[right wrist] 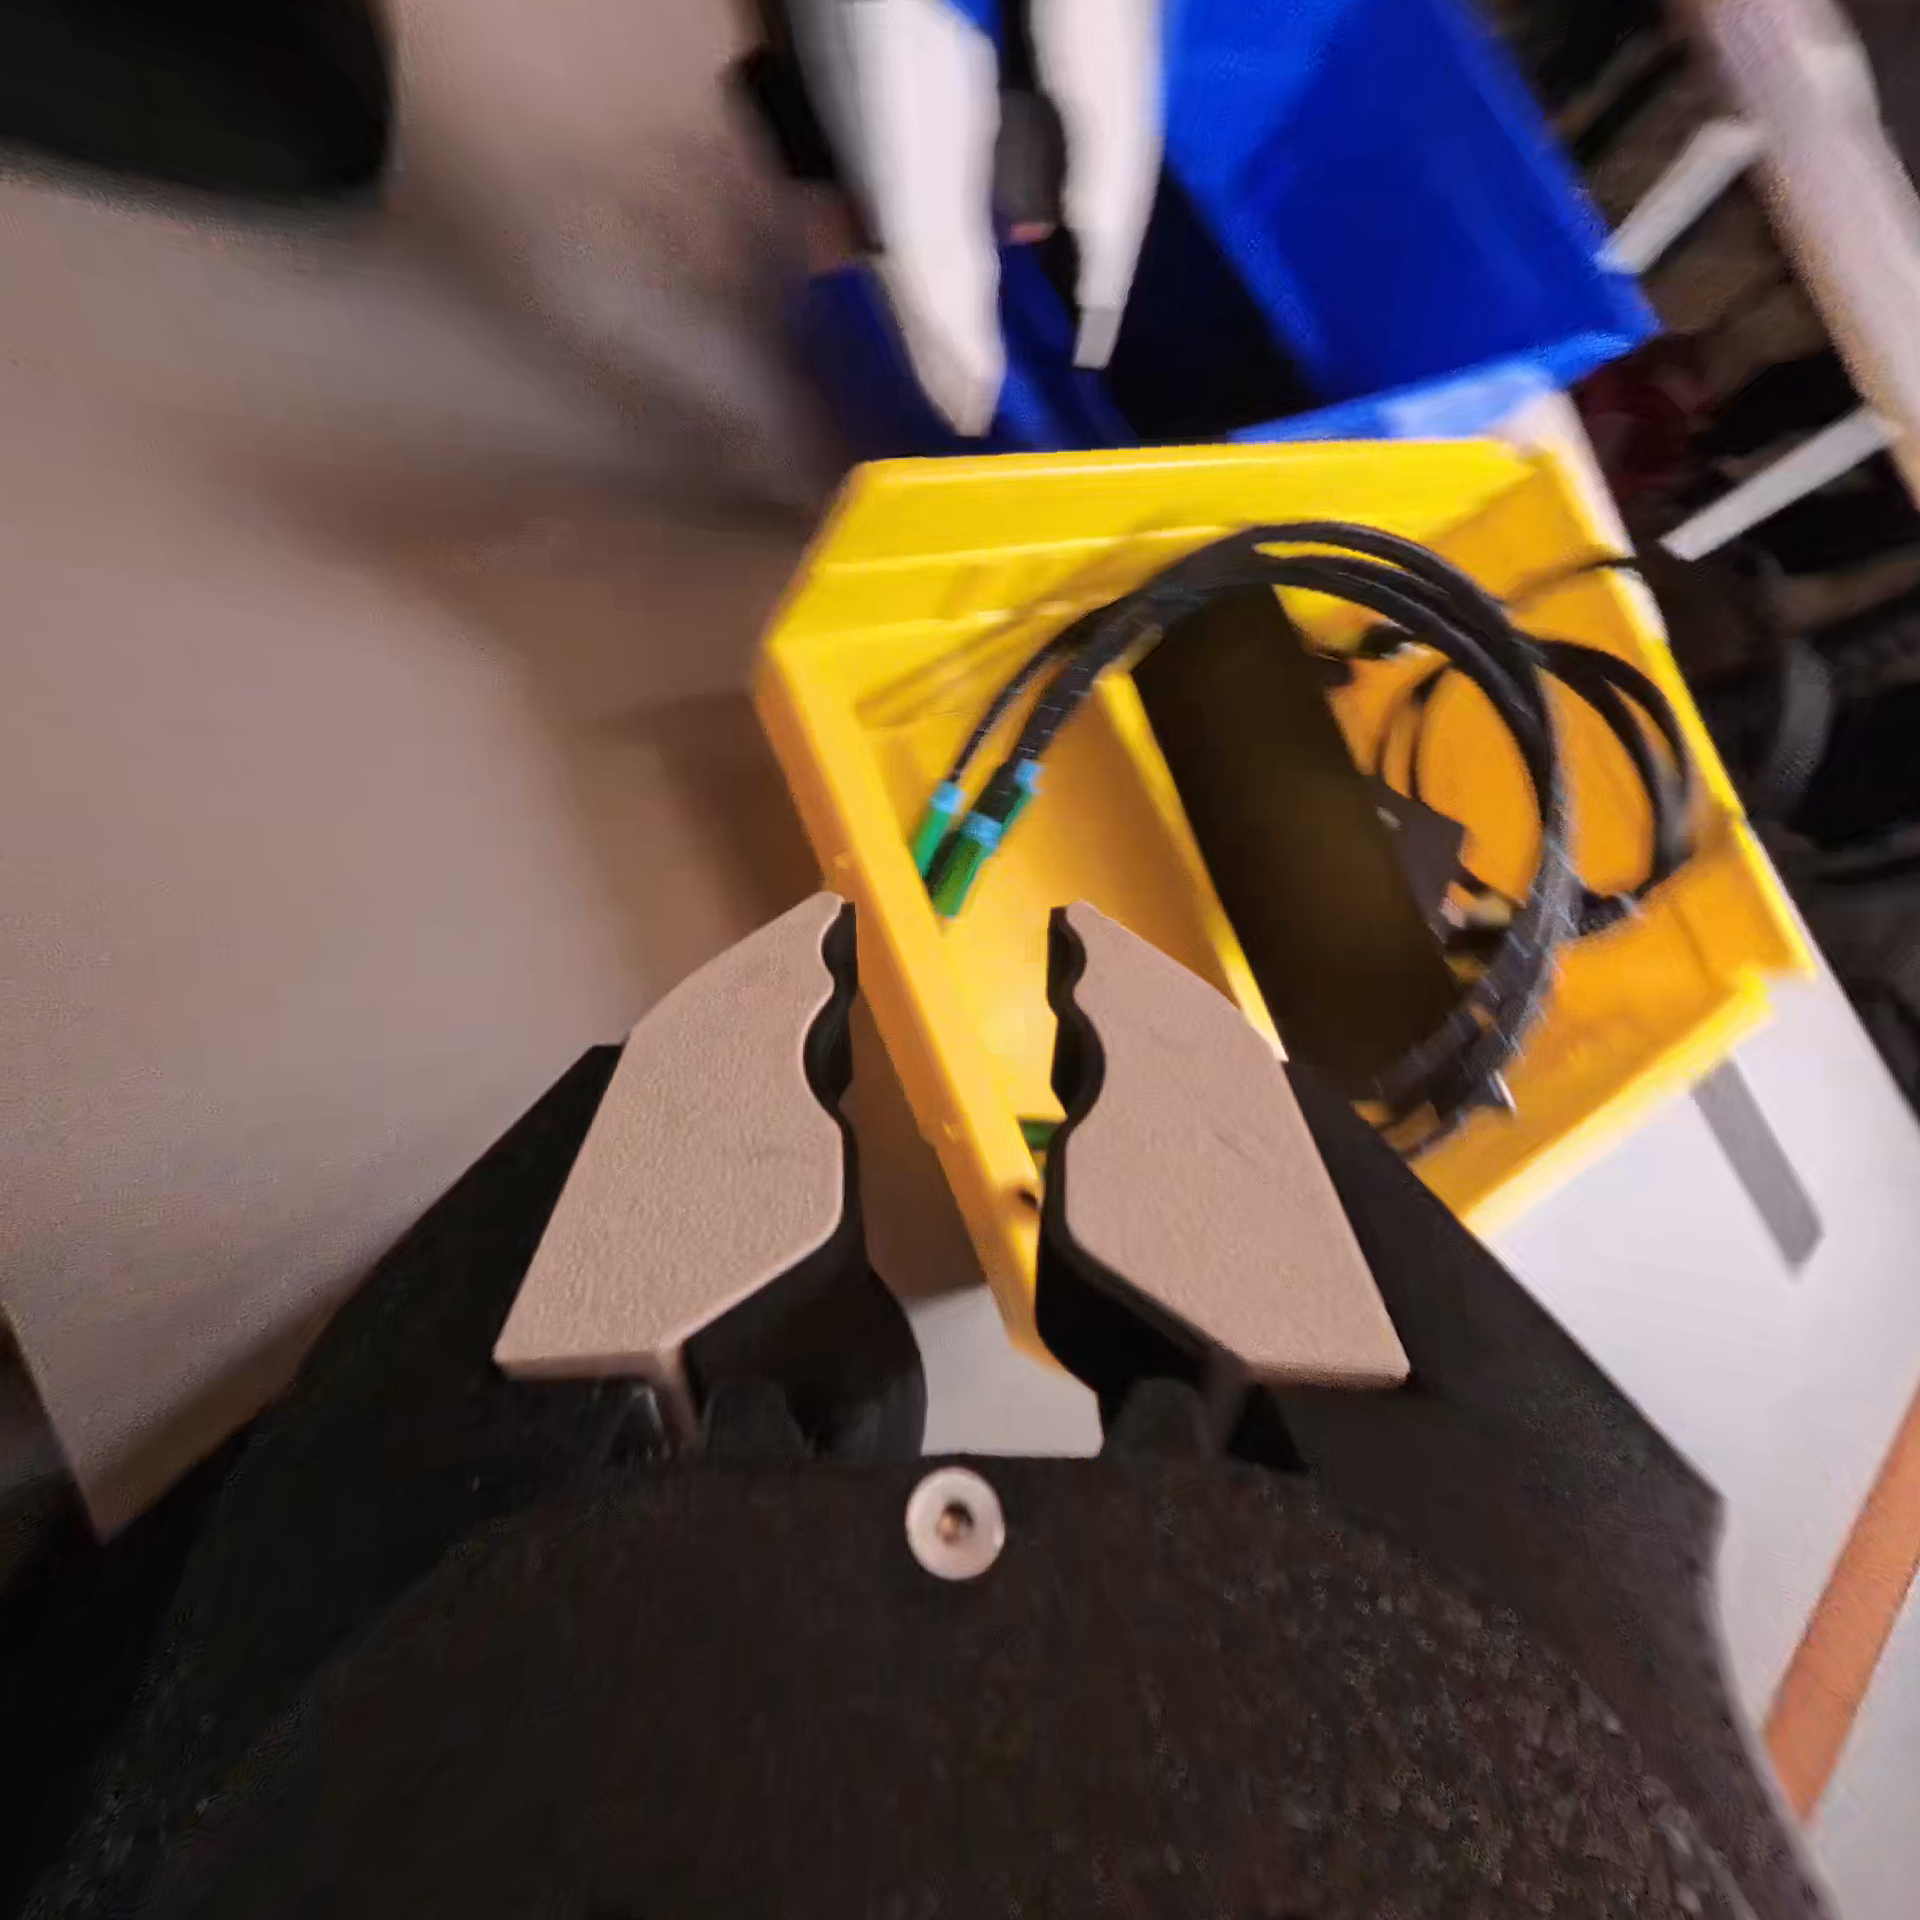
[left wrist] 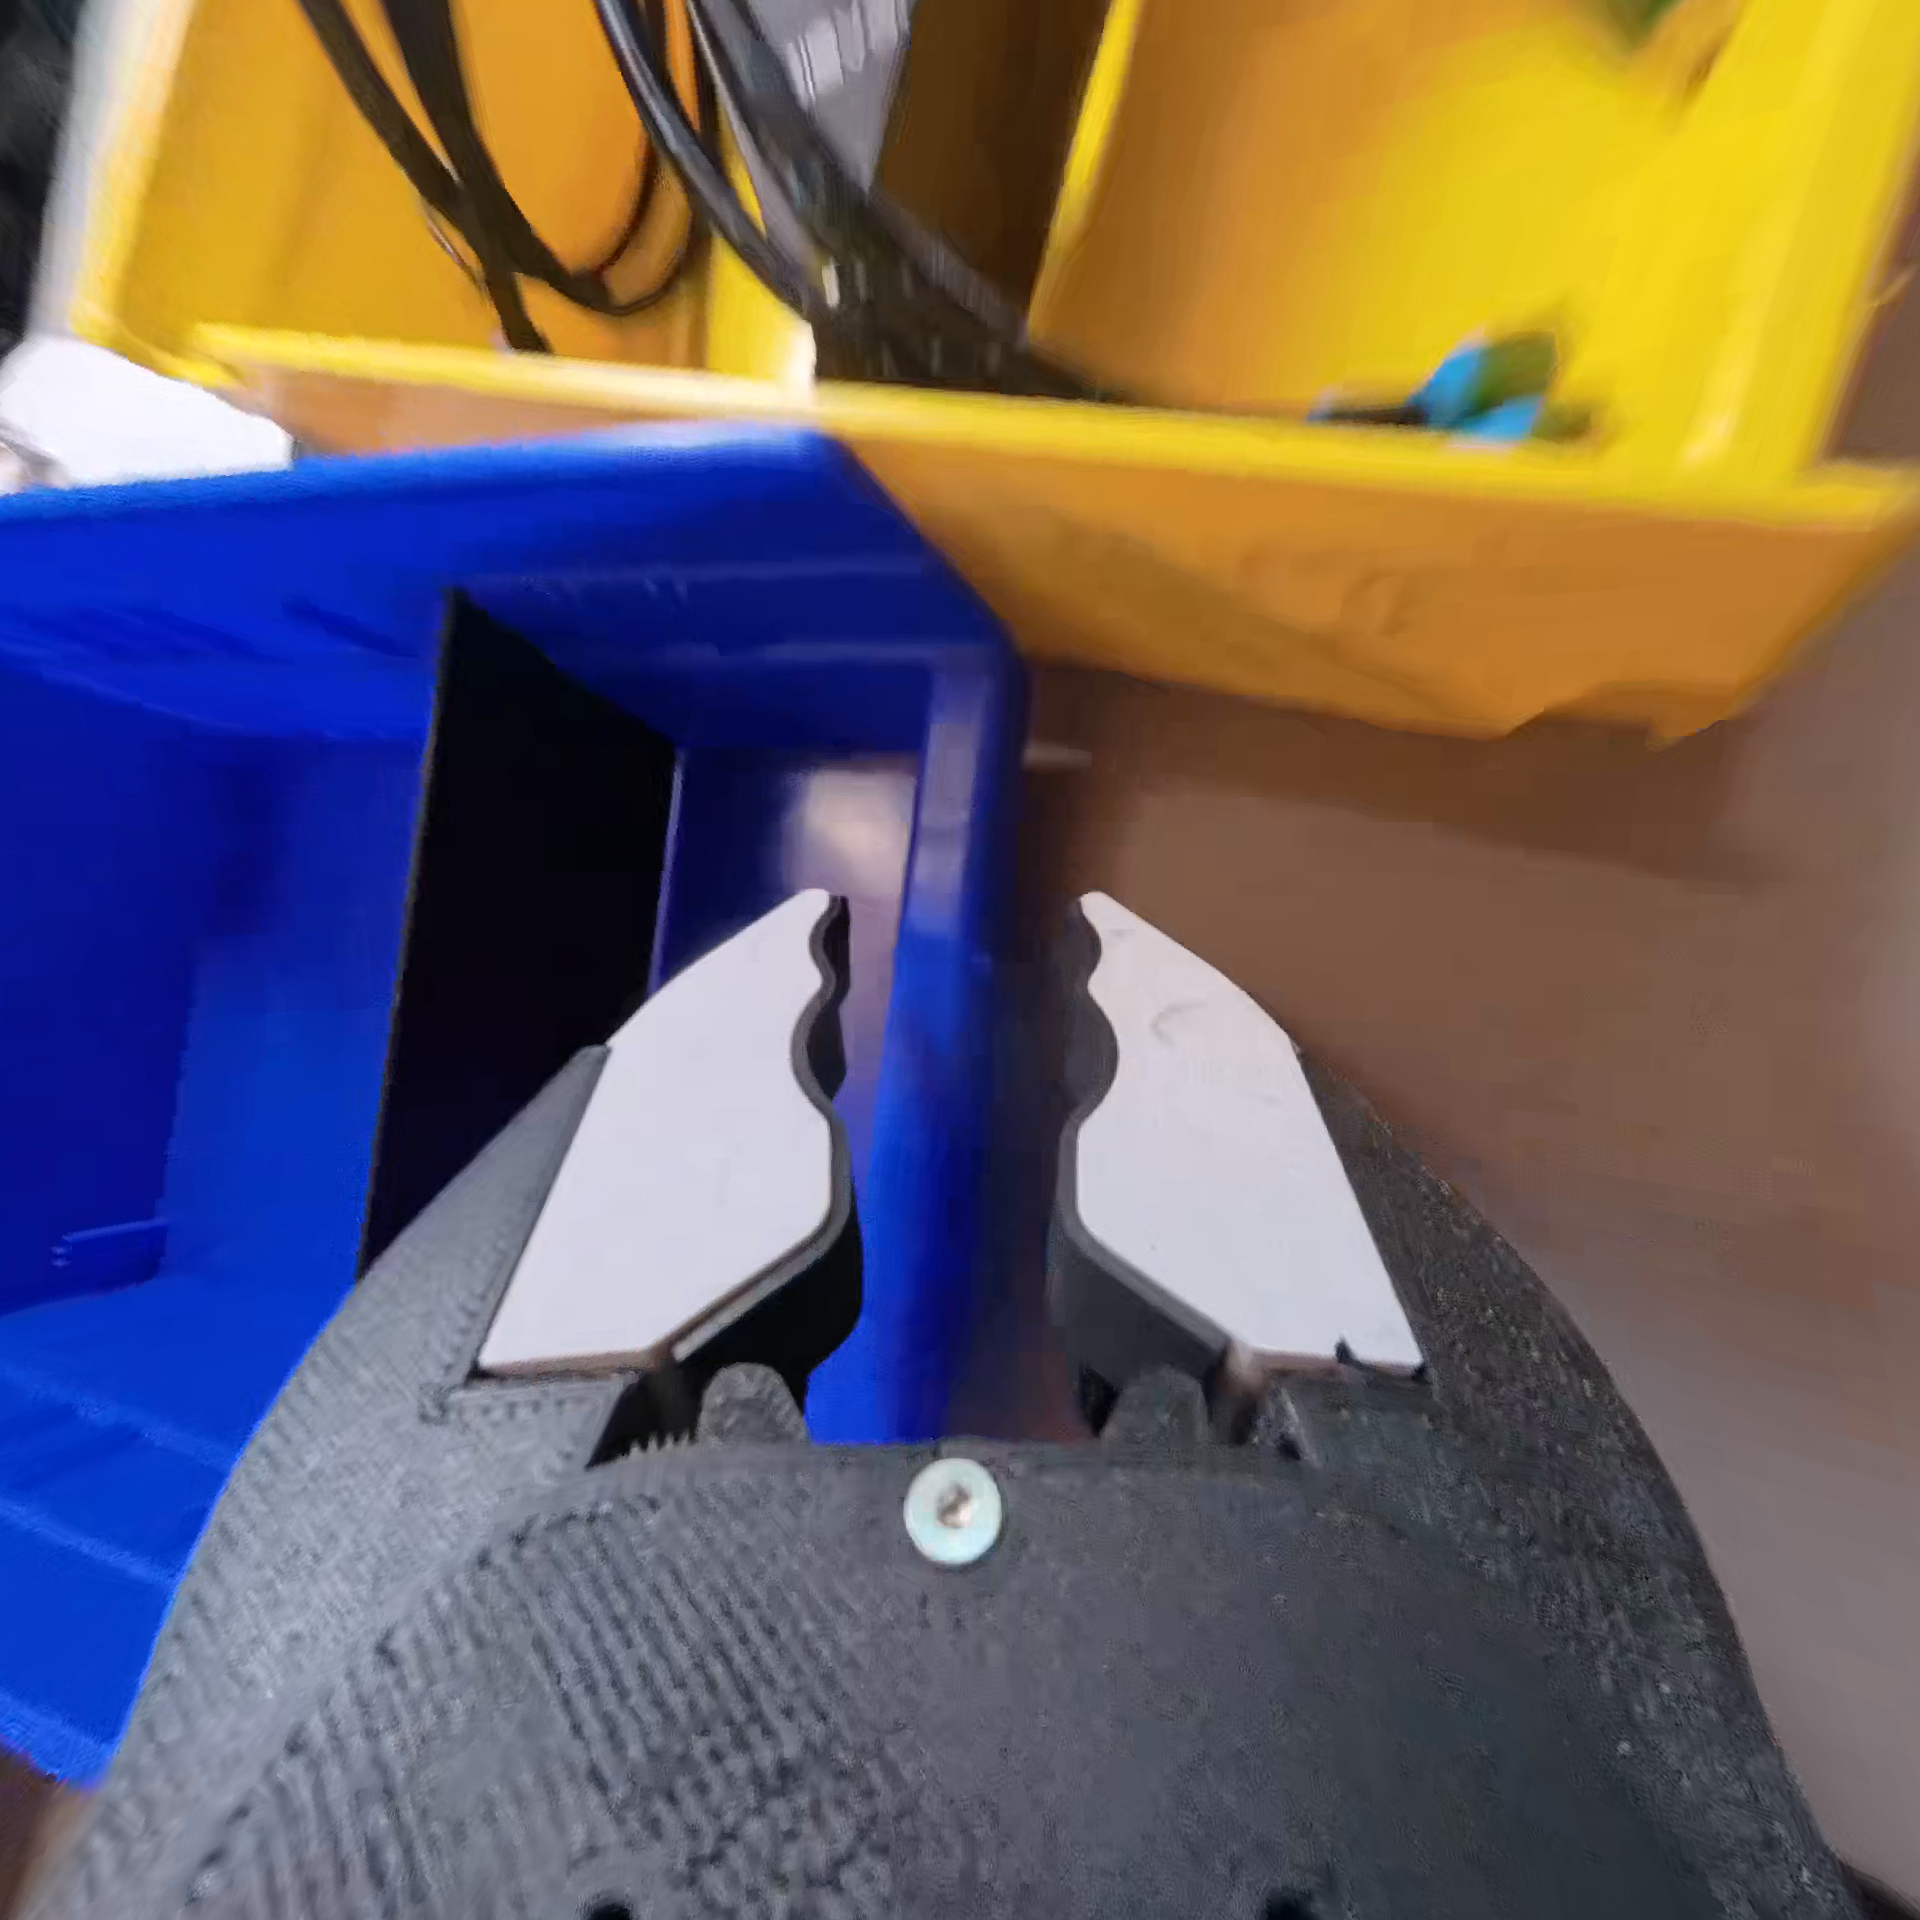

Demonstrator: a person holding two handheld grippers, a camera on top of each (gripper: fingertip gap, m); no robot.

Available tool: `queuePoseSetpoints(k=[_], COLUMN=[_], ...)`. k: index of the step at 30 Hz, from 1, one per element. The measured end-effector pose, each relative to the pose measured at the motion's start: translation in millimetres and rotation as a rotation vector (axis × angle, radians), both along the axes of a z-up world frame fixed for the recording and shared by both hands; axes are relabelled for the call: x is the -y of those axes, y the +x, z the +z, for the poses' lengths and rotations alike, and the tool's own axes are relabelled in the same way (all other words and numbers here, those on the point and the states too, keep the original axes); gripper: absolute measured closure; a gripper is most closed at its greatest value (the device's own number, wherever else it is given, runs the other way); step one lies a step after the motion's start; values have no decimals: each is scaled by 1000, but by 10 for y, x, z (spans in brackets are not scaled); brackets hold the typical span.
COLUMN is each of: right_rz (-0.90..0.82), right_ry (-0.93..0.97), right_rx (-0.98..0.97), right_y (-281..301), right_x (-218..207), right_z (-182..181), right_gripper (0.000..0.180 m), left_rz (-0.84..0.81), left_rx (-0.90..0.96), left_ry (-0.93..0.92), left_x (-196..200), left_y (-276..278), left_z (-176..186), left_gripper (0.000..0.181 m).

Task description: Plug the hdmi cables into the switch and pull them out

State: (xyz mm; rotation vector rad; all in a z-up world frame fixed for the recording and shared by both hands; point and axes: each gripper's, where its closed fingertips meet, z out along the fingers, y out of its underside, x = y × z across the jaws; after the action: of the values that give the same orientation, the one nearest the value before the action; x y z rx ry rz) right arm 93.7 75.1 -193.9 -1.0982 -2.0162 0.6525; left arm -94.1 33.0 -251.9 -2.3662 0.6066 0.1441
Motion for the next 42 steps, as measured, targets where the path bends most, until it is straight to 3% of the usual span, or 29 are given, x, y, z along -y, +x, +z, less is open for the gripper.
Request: queuePoseSetpoints(k=[3,6,13,16,19,24,31,37,42], right_rz=[-292,-507,-601,-632,-661,-694,-759,-756,-610], right_ry=[-170,-299,-432,-425,-389,-349,-290,-267,-230], right_rx=[-190,-264,-277,-328,-378,-313,-344,-479,-565], right_y=[343,577,265,194,193,65,185,375,76], right_x=[-569,-944,-992,-1047,-1090,-1155,-1308,-1140,-609], right_z=[171,-51,-387,-346,-313,-482,-417,129,903], right_gripper=[146,139,128,149,169,163,170,170,167], left_rz=[36,110,393,505,542,609,634,558,581], left_rx=[325,547,719,595,590,389,400,382,351], left_ry=[177,227,466,519,575,568,585,666,785], left_x=[195,323,-110,-223,-205,-298,-471,-396,122], left_y=[415,784,1105,964,923,805,834,981,749], left_z=[295,258,218,163,201,134,164,641,1357], left_gripper=[136,130,114,127,141,147,154,155,157])
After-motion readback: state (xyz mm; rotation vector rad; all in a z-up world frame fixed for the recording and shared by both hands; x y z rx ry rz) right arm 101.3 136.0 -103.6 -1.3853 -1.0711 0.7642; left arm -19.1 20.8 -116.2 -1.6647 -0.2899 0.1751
